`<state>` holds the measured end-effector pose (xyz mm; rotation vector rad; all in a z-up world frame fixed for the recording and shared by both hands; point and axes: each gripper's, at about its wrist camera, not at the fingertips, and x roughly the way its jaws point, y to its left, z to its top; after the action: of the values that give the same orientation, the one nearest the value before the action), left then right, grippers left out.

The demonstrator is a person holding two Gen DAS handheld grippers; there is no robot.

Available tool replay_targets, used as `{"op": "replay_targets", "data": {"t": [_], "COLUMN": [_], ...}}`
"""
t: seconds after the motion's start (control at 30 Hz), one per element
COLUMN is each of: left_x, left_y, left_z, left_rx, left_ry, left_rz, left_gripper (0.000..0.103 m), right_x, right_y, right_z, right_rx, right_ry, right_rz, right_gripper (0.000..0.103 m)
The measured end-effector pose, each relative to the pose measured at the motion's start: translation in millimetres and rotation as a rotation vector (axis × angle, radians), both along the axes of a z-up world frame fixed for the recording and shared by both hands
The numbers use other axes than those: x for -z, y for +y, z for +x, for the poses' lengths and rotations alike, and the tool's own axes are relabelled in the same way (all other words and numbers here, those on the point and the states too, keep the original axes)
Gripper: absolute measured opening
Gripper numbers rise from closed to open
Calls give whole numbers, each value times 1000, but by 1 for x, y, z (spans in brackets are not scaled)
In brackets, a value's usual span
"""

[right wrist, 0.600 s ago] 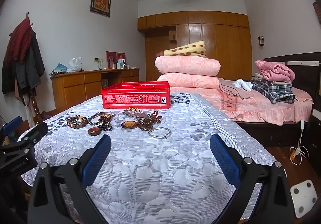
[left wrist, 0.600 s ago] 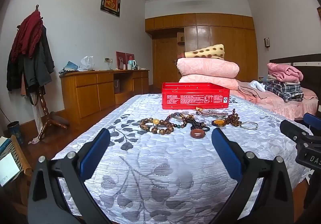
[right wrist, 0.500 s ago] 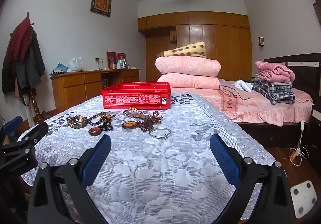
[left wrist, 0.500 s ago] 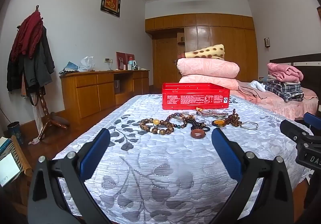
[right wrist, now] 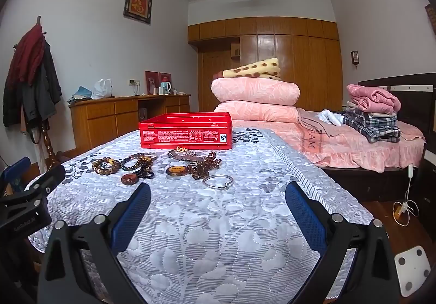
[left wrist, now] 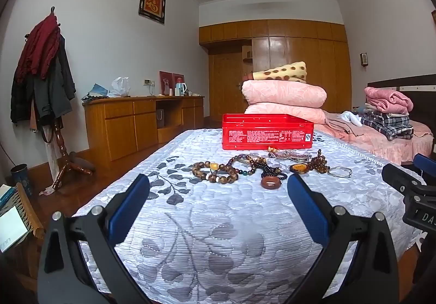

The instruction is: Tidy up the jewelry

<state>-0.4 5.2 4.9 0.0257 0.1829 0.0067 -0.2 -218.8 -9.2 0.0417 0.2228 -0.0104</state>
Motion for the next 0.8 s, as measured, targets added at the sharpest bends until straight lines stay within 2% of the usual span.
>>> {"op": "replay_targets", "data": {"t": [0.8], "left_x": [-1], "left_y": [5], "left_z": [-2], "left_rx": [-4], "left_ry": [-4], "left_rz": [-1], "left_gripper": [98], "right_x": [1], "right_y": [1], "right_z": [1], "right_rx": [1], "right_ry": [-1], "right_rz": [-2], "right_gripper": [97]}}
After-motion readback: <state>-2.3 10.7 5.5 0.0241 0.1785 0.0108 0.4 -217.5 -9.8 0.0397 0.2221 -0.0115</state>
